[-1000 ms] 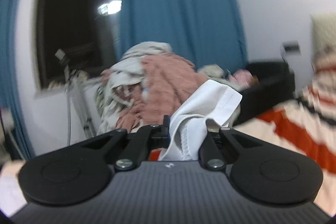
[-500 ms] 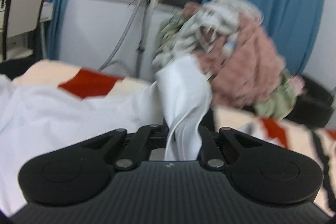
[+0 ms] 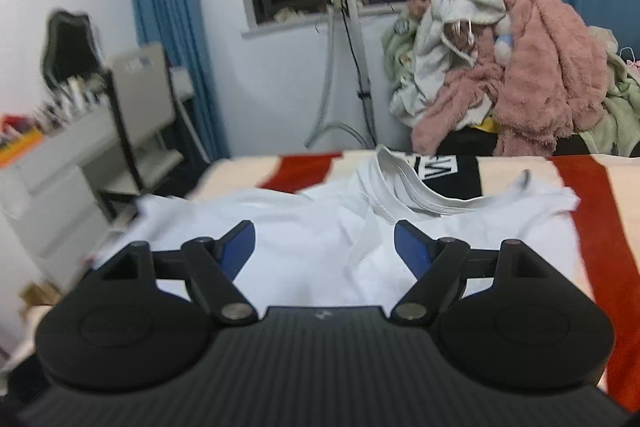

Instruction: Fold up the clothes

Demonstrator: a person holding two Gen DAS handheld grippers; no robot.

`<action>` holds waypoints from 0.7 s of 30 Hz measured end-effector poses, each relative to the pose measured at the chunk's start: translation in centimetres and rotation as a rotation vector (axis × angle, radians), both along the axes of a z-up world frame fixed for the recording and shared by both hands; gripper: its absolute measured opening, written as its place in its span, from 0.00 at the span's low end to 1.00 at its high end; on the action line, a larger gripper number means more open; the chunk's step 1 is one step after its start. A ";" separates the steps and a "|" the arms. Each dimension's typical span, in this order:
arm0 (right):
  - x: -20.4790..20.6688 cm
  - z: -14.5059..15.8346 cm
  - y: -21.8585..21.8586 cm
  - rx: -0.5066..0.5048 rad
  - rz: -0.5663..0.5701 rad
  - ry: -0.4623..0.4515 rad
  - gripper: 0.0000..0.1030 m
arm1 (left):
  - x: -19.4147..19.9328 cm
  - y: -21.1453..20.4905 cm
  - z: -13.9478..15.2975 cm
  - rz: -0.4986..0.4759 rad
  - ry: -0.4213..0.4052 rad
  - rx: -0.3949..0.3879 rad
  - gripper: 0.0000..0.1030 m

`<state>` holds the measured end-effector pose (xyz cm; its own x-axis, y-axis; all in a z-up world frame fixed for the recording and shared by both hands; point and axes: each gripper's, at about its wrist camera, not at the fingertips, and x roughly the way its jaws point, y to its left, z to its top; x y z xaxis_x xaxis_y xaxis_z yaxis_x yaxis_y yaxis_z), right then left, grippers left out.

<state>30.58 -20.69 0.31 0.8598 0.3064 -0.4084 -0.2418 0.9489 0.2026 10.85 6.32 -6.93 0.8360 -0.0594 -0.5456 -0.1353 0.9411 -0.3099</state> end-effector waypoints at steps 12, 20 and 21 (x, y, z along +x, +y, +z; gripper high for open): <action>-24.5 3.5 -10.2 0.089 -0.126 -0.111 0.76 | -7.2 -3.5 3.3 -0.132 -0.017 0.033 1.00; -33.7 0.2 -14.6 0.133 -0.207 -0.102 0.76 | -11.9 -8.3 4.6 -0.245 -0.064 0.129 1.00; -34.1 0.3 -15.1 0.133 -0.224 -0.115 0.76 | -12.2 -9.0 4.5 -0.262 -0.069 0.143 0.99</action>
<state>-3.53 -35.81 0.62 0.9507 0.1473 -0.2730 -0.0574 0.9484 0.3118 -1.30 -2.65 -2.40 0.8377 -0.2048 -0.5063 0.1346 0.9758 -0.1720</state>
